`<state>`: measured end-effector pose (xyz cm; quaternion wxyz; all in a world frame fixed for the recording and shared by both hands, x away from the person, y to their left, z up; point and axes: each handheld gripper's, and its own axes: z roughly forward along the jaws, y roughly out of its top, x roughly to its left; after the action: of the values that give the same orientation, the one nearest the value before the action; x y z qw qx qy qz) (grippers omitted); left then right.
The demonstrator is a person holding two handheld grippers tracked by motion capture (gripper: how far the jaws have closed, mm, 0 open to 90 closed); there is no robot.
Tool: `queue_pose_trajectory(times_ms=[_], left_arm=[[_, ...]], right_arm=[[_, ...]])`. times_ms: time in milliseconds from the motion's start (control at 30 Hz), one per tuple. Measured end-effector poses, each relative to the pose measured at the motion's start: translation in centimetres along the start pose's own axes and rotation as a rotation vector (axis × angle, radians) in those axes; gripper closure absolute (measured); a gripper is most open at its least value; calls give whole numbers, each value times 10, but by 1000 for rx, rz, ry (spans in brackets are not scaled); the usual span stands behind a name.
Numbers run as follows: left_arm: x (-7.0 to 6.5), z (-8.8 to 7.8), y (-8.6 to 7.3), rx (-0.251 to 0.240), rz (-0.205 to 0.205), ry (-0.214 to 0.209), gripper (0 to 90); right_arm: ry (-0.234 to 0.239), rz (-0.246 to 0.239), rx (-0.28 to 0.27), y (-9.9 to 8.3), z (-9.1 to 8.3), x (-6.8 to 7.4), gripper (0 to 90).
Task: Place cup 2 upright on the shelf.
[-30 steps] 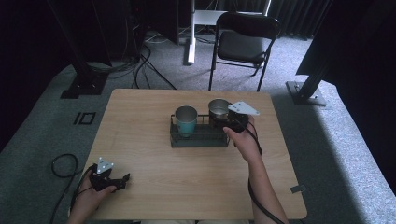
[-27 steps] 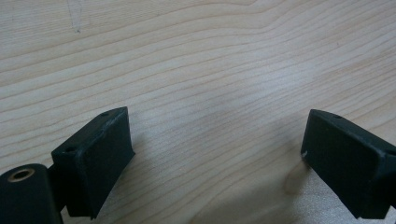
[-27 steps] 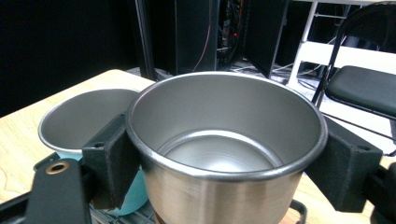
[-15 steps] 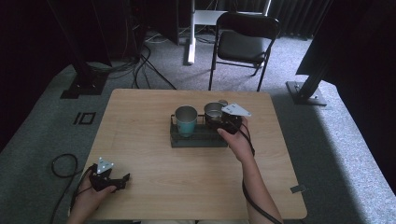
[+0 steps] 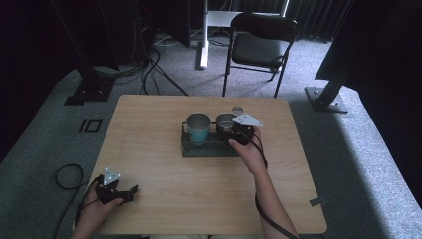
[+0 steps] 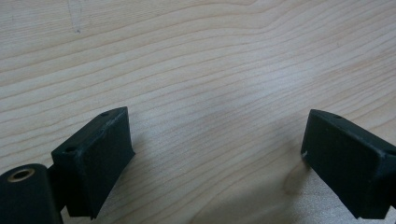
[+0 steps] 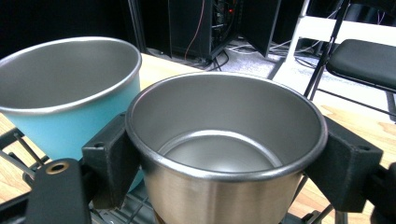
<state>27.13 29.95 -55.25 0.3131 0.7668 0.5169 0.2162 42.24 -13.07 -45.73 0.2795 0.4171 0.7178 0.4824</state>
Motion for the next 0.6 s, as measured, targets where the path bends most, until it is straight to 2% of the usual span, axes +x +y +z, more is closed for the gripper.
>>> queue_pose_trajectory(times_ms=[367, 600], left_arm=[[0, 0, 0, 0, 0, 0, 94], [0, 0, 0, 0, 0, 0, 94]], right_arm=[[-10, 14, 10, -7, 1, 2, 184], [-7, 7, 36, -15, 5, 5, 184]])
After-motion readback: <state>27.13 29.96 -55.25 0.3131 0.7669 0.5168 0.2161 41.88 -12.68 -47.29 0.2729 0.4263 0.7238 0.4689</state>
